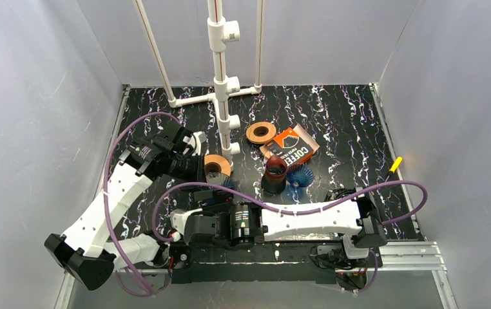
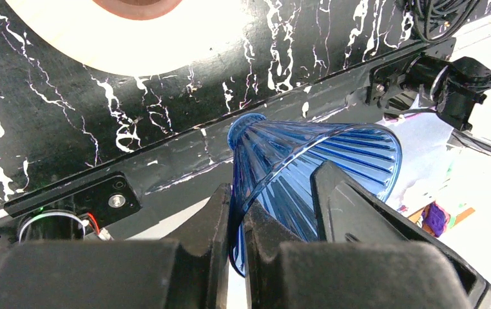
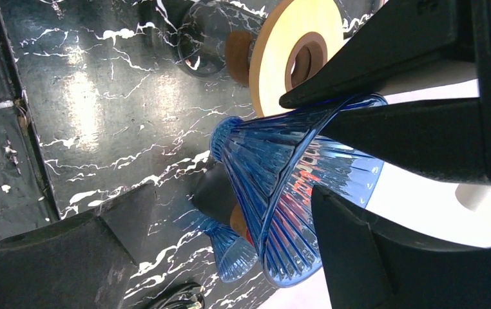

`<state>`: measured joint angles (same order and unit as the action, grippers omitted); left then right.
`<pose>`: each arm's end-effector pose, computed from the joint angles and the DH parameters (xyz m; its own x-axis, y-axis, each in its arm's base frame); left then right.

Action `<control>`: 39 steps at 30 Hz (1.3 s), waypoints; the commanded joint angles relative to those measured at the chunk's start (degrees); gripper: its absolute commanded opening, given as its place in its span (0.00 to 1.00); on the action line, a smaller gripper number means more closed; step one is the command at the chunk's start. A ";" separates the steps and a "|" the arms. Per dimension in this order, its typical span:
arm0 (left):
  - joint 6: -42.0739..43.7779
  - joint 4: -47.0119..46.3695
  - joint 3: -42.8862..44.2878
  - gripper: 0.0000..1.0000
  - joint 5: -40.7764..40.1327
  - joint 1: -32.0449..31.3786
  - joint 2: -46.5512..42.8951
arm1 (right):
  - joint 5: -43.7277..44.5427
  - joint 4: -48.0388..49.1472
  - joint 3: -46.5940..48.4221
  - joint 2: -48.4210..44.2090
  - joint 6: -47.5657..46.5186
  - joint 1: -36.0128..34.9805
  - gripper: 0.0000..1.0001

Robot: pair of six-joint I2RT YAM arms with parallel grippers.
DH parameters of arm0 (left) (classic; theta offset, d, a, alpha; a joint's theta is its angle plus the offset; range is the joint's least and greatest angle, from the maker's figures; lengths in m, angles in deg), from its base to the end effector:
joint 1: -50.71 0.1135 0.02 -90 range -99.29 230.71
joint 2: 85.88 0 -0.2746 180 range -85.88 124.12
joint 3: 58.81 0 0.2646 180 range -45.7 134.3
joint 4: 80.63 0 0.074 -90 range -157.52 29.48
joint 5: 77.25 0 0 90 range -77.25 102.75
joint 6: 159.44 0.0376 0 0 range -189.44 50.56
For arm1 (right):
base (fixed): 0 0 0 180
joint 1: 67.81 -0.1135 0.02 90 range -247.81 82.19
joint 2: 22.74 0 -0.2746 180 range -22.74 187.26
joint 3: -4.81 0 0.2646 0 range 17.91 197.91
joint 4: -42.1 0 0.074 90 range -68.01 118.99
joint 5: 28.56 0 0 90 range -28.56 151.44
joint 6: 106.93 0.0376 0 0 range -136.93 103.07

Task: Place the coffee filter in the dripper
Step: Pick up the coffee dripper from the center of the board.

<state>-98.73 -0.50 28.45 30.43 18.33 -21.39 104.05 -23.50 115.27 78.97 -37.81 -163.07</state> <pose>0.1670 -0.1194 0.3713 -0.9375 0.0426 -0.3453 0.2177 0.8459 -0.4869 -0.0107 0.3935 0.3375 0.3450 -0.8863 -0.3089 -0.6891 -0.0157 -0.7245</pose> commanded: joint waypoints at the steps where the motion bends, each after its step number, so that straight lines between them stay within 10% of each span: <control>1: -0.85 -0.90 0.01 0.00 2.29 0.20 -2.28 | 2.20 1.32 -0.07 -4.00 3.81 0.07 0.98; 11: -2.96 -4.15 0.75 0.00 3.02 0.17 -3.88 | 1.97 -0.50 0.02 -10.67 17.46 4.44 0.98; 39: -9.05 -3.17 2.89 0.00 -10.31 2.93 -5.92 | -33.84 8.85 -13.36 -28.89 43.94 45.25 0.98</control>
<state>-107.17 -5.17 29.34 21.66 20.17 -26.51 75.50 -18.43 103.45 52.59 0.29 -121.59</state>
